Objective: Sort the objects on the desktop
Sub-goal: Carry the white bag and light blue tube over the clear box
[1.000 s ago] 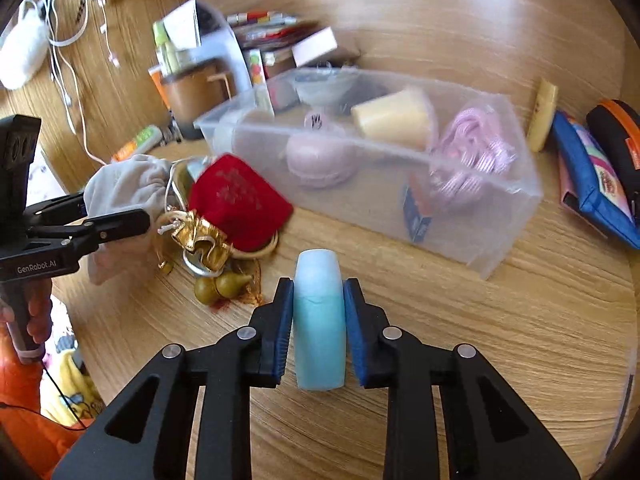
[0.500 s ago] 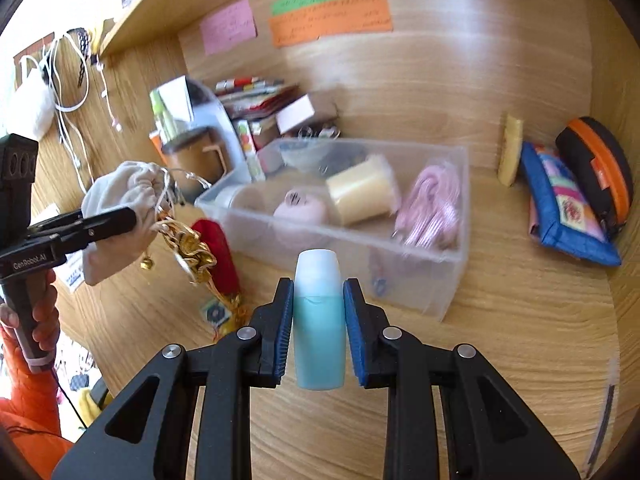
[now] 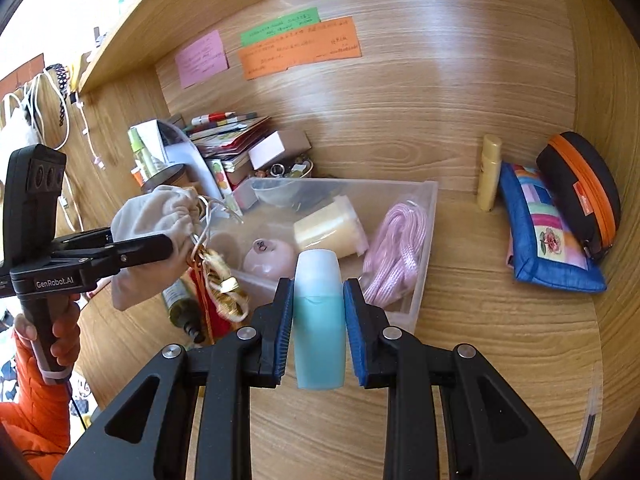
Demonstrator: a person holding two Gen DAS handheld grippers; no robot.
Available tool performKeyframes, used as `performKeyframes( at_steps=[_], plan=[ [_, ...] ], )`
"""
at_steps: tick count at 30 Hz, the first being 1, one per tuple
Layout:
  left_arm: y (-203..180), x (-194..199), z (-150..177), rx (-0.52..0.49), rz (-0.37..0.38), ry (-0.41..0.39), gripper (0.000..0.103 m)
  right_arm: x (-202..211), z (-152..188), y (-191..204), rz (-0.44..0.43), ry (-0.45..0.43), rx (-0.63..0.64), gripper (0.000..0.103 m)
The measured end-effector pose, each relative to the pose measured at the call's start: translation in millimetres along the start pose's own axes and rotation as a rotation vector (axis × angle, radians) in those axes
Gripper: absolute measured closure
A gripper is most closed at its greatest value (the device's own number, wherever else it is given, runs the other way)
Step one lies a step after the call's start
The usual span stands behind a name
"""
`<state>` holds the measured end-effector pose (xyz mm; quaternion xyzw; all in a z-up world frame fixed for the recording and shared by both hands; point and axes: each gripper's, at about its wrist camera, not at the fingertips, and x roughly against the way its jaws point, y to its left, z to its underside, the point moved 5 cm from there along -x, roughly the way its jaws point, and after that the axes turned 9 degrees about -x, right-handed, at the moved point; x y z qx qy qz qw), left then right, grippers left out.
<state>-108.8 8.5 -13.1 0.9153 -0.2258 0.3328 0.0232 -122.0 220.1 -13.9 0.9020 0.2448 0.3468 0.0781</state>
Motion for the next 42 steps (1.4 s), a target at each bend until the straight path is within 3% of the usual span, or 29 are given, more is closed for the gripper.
performKeyframes(
  at_steps=[10, 21, 42],
  plan=[
    [15, -38, -21, 0.079, 0.106, 0.072, 0.046, -19, -17, -5, 0.015, 0.024, 0.010, 0.080],
    [29, -68, -28, 0.058, 0.067, 0.146, 0.046, -46, -24, -6, 0.040, 0.077, 0.028, 0.080],
    [38, -104, -32, 0.029, 0.017, 0.192, 0.043, -93, -26, -3, 0.124, 0.165, 0.090, 0.080]
  ],
)
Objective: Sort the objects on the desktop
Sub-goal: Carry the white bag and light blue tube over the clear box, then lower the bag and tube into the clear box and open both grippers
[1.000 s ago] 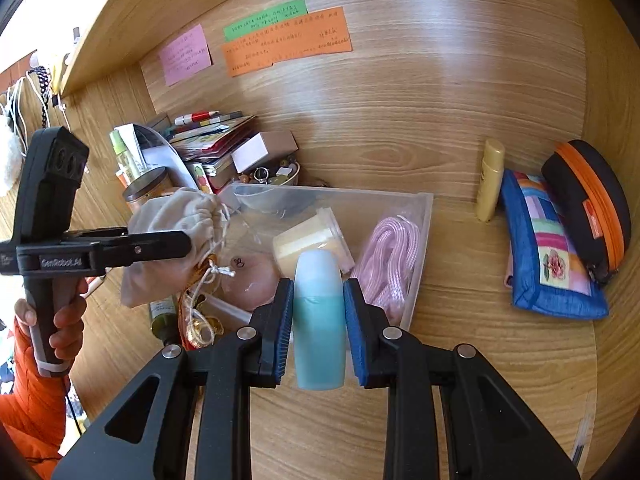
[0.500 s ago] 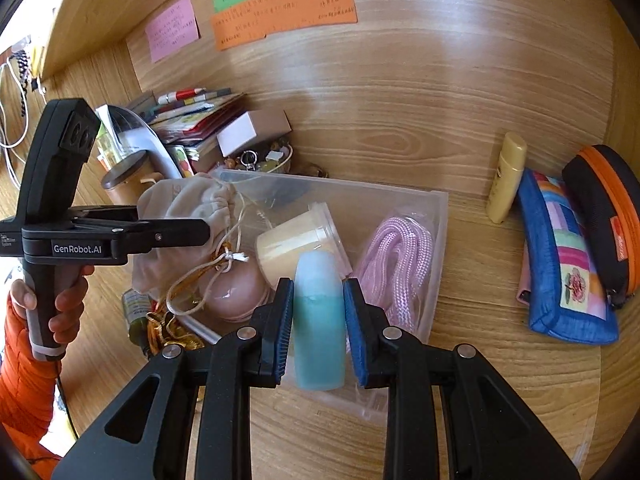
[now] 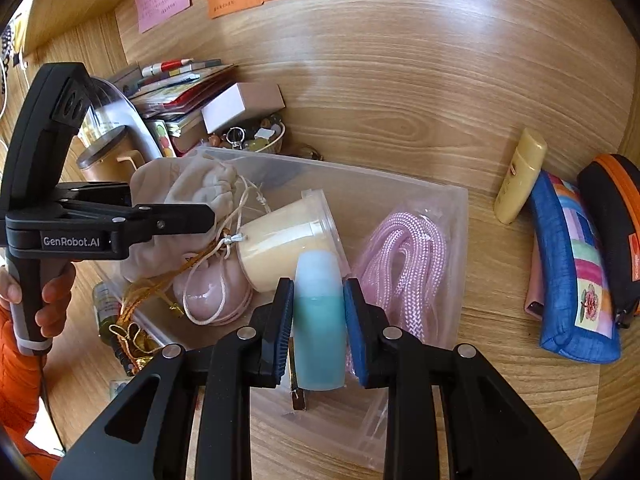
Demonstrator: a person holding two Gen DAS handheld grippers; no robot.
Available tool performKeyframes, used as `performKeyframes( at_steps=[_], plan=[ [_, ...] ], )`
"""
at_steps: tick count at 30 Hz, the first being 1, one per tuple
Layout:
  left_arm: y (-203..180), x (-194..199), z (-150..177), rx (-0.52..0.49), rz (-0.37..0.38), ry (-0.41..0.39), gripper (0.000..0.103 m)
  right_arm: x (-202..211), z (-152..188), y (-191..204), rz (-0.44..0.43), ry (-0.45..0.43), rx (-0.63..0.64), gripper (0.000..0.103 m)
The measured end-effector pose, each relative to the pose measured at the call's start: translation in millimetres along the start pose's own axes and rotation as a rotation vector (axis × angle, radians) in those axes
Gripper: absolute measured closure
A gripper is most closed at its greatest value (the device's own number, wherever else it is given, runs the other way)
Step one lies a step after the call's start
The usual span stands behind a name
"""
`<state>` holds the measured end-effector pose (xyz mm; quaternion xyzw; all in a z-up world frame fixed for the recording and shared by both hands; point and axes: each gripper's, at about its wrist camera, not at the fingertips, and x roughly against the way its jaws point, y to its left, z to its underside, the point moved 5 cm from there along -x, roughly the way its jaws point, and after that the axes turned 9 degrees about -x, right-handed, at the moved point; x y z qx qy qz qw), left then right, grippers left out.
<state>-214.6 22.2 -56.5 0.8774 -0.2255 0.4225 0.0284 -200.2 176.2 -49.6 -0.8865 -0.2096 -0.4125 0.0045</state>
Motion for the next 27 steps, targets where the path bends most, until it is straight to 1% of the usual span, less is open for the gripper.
performKeyframes(
  at_steps=[4, 6, 8, 12, 17, 18, 19, 22, 24, 27],
  plan=[
    [-2, -2, 0, -0.013, -0.003, 0.009, 0.038, -3, 0, 2, 0.026, 0.011, 0.024, 0.080],
    [-5, -3, -1, -0.024, -0.003, 0.014, 0.033, -4, 0, 3, 0.039, 0.018, 0.037, 0.080],
    [-8, -4, -1, -0.040, -0.013, 0.021, 0.030, -5, 0, 4, 0.046, 0.022, 0.041, 0.080],
    [-10, -5, 0, -0.064, -0.040, 0.031, 0.029, -7, 0, 4, 0.050, 0.024, 0.042, 0.080],
    [-9, -2, 1, -0.044, -0.030, 0.040, 0.028, -6, 1, 5, 0.045, 0.030, 0.037, 0.079],
    [-8, 0, 1, -0.044, -0.029, 0.038, 0.028, -4, 1, 5, 0.046, 0.024, 0.037, 0.079],
    [-8, 2, 2, -0.046, -0.035, 0.035, 0.028, -3, 0, 5, 0.051, 0.015, 0.040, 0.076],
    [-6, 9, 3, -0.048, -0.062, 0.025, 0.026, 2, -1, 7, 0.059, -0.005, 0.043, 0.065],
    [-4, 15, 4, -0.051, -0.084, 0.011, 0.020, 6, -2, 9, 0.060, -0.018, 0.051, 0.063],
    [-6, 27, 1, -0.057, -0.101, -0.020, 0.019, 11, -2, 13, 0.055, -0.031, 0.057, 0.061]
  ],
)
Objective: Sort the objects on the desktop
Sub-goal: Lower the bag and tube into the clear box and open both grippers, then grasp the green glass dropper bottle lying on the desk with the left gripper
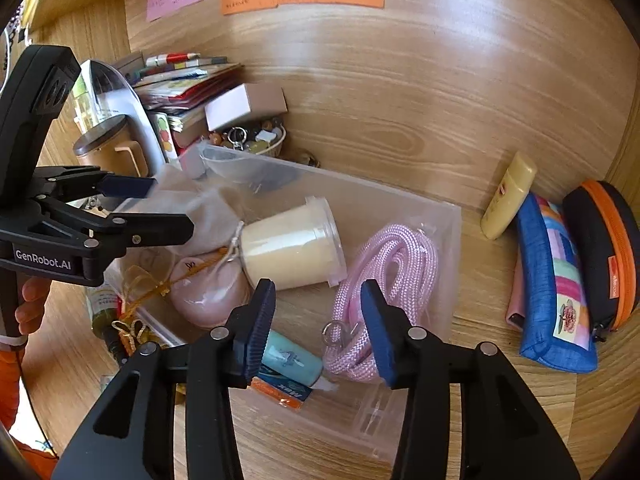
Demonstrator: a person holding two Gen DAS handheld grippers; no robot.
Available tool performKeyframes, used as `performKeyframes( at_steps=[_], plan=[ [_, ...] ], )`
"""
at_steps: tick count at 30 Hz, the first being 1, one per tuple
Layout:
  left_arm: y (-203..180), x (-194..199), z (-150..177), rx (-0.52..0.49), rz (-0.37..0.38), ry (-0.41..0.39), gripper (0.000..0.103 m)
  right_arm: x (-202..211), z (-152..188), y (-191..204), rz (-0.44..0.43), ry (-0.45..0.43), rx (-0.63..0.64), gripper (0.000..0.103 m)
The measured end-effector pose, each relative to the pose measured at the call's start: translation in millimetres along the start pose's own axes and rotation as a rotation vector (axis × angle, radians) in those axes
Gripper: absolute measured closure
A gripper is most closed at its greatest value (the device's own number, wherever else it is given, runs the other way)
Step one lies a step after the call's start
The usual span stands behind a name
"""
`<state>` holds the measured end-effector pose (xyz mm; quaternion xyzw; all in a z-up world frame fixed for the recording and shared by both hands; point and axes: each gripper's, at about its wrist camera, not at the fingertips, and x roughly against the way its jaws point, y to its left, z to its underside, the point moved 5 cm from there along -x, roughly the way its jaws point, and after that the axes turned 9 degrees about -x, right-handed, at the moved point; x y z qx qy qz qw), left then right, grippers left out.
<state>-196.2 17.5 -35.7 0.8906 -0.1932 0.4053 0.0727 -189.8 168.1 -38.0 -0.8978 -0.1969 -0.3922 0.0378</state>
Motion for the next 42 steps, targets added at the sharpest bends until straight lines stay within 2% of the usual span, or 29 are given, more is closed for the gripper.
performKeyframes(
  at_steps=[2, 5, 18, 20, 28, 34, 42],
  plan=[
    [-2, 7, -2, -0.016, -0.013, -0.016, 0.017, 3, 0, 2, 0.000, -0.009, 0.002, 0.056],
    [-7, 18, -5, -0.037, -0.047, -0.039, 0.013, 11, 0, 5, 0.000, -0.023, 0.009, 0.054],
    [-23, 54, 6, -0.073, -0.110, -0.089, 0.009, 54, 8, 10, 0.014, -0.101, 0.006, 0.037],
    [-23, 61, 10, -0.076, -0.123, -0.098, 0.008, 60, 10, 12, 0.019, -0.114, 0.006, 0.029],
    [-17, 86, 33, -0.068, -0.152, -0.127, 0.006, 75, 22, 23, 0.010, -0.130, 0.011, 0.029],
    [-8, 81, 60, -0.045, -0.157, -0.089, 0.006, 72, 37, 33, 0.000, -0.104, 0.009, 0.029],
    [0, 50, 98, -0.014, -0.133, 0.008, 0.006, 55, 57, 44, -0.029, -0.038, 0.004, 0.029]
  ],
)
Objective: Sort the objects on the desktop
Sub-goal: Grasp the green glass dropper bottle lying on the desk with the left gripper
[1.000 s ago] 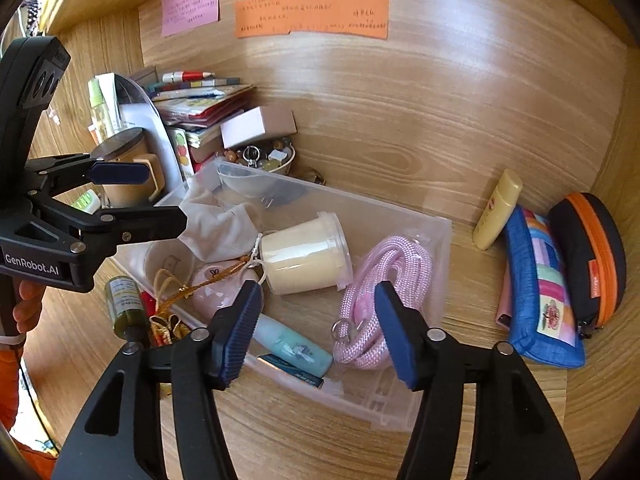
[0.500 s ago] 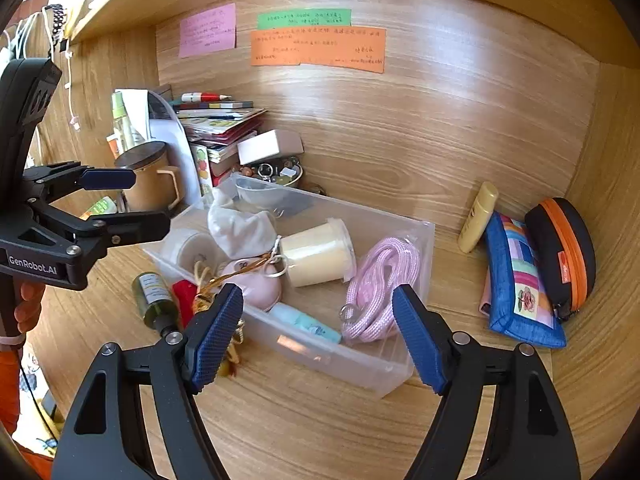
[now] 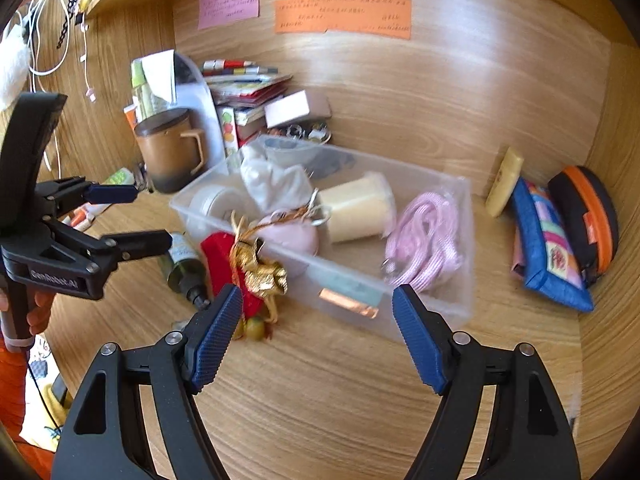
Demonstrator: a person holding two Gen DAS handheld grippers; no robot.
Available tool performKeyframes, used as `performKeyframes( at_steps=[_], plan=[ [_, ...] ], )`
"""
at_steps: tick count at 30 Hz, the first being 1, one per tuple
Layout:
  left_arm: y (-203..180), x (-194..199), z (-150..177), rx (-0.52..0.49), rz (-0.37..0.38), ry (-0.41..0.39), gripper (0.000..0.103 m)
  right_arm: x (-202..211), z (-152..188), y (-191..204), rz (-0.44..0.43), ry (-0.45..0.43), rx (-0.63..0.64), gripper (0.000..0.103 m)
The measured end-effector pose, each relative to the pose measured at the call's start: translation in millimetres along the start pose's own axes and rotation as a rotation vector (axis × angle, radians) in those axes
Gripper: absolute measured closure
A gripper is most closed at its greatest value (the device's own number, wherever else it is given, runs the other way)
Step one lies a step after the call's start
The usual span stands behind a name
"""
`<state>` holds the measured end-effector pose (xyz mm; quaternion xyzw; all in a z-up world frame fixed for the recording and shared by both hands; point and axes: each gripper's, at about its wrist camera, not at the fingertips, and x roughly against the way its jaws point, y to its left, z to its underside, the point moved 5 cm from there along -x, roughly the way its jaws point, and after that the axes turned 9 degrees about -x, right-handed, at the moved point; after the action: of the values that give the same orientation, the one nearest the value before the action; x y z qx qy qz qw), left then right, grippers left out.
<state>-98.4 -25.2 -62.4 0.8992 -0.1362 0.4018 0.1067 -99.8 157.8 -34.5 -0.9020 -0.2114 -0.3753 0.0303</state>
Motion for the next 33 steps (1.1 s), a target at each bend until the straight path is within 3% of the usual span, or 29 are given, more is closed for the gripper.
performKeyframes(
  at_steps=[13, 19, 29, 33],
  plan=[
    [1, -28, 28, -0.003, 0.041, 0.063, 0.006, -42, 33, 26, -0.073, 0.142, -0.015, 0.029],
    [1, -31, 26, -0.002, 0.036, 0.031, 0.006, -55, 36, 33, -0.088, 0.166, -0.030, 0.029],
    [2, -33, 23, 0.006, 0.042, 0.002, 0.008, -62, 34, 34, -0.175, 0.205, -0.065, 0.049],
    [2, -37, 24, 0.038, 0.085, 0.015, 0.020, -63, 33, 38, -0.181, 0.202, -0.058, 0.051]
  ],
)
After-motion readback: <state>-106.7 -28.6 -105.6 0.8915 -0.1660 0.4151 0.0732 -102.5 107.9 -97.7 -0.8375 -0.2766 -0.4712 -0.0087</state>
